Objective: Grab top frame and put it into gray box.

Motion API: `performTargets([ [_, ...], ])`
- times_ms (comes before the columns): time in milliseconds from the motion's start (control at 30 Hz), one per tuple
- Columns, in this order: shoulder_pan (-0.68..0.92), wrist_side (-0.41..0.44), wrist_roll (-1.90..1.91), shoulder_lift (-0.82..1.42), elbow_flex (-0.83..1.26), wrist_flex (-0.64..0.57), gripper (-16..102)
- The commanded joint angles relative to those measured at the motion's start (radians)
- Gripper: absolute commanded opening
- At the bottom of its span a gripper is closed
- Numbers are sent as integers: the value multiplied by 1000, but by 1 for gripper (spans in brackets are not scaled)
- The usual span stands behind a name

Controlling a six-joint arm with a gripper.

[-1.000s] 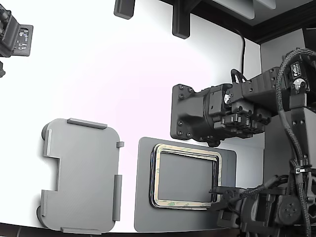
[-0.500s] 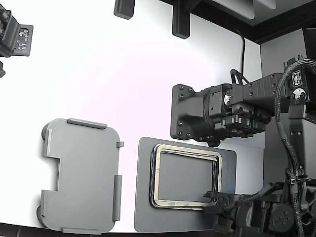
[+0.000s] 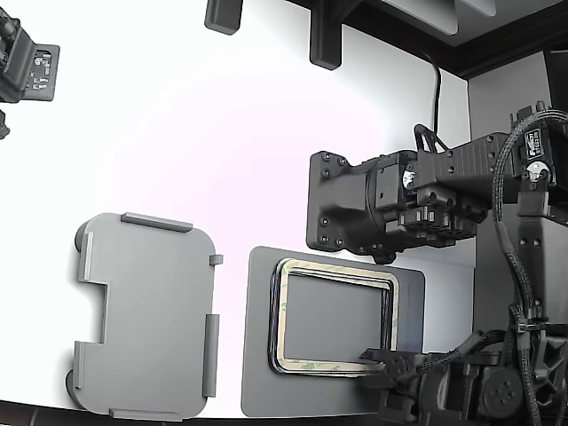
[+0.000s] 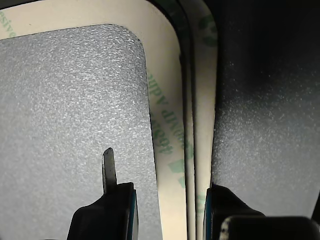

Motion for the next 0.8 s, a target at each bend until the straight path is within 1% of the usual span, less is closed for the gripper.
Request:
performTargets([
  [0, -8, 3, -3, 23, -15, -8, 52],
  [133, -2, 3, 6, 23, -8, -18, 52],
  [467, -2, -2, 8, 28, 3, -26, 45],
  [767, -2, -2, 6, 28, 9, -40, 46],
])
